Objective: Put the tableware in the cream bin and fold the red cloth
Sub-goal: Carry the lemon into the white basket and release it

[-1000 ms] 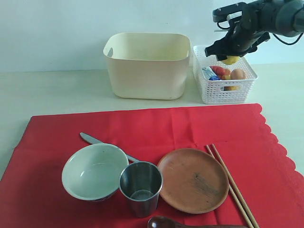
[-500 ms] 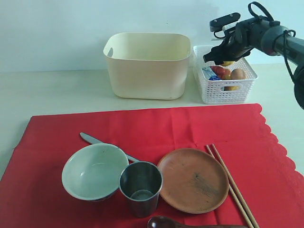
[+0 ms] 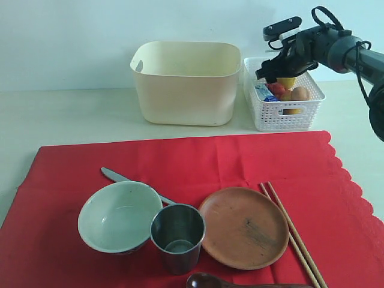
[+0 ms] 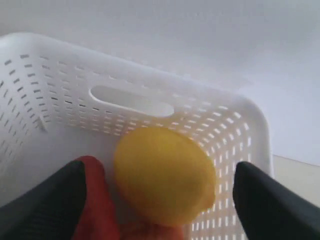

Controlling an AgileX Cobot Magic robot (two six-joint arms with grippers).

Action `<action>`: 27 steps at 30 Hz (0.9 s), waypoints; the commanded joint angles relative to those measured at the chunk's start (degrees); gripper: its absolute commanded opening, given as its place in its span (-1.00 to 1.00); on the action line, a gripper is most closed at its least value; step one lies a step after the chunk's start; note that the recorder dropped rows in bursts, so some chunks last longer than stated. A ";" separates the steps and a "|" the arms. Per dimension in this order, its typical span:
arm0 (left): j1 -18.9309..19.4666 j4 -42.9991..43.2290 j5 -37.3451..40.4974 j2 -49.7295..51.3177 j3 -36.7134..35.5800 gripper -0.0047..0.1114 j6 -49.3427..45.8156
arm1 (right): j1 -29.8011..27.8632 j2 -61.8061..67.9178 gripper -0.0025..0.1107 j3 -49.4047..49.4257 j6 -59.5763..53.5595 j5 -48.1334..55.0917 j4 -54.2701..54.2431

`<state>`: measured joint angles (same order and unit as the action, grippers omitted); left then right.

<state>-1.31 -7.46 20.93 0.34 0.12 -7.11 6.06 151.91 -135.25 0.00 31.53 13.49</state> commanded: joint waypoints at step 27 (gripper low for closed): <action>-0.42 -0.23 -0.55 -0.34 -0.12 -0.92 0.13 | -0.08 -14.94 0.43 -0.45 -5.19 38.43 -12.78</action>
<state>-1.31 -7.46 20.93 0.34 0.12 -7.11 6.06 137.85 -135.29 -3.12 67.94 4.26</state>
